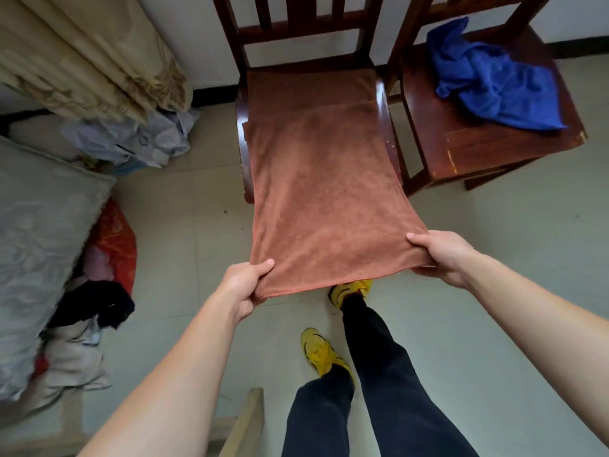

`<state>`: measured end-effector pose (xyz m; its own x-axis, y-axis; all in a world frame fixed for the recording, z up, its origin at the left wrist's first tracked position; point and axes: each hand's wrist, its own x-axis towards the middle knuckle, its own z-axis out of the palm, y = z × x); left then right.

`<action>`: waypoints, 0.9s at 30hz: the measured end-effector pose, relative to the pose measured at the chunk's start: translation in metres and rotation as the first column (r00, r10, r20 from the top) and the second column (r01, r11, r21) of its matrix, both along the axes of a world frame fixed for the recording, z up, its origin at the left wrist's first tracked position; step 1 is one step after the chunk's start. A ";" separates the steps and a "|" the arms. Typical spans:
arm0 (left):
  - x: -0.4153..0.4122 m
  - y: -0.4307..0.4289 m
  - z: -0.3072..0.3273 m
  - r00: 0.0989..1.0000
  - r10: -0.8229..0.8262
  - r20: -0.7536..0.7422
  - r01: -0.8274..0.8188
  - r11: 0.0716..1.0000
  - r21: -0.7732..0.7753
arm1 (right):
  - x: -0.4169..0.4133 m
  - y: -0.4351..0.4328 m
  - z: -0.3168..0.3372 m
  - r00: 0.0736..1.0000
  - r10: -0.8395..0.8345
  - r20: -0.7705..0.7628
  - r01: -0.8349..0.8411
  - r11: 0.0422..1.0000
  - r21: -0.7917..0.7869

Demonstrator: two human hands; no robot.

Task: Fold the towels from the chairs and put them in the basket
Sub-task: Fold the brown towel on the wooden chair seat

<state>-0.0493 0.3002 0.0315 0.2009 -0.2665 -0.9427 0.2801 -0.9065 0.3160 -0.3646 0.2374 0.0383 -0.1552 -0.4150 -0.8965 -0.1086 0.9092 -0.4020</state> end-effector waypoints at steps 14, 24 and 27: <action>-0.006 0.079 0.001 0.949 0.010 0.316 -0.039 0.996 0.084 | -0.012 0.096 0.003 0.991 -0.119 -0.063 0.120 0.993 0.008; 0.013 -0.048 0.036 0.901 0.219 0.375 -0.156 0.969 -0.190 | 0.009 -0.028 0.030 0.911 -0.391 0.129 0.407 0.903 -0.140; 0.021 -0.100 0.042 0.922 0.258 0.289 -0.208 0.959 -0.195 | 0.011 -0.078 0.031 0.850 -0.460 0.255 0.497 0.861 -0.104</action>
<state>-0.0283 0.1999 0.0731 0.5490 -0.3164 -0.7736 0.3432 -0.7586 0.5538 -0.3538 0.1595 0.0697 -0.1843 -0.4794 -0.8580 0.4289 0.7463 -0.5091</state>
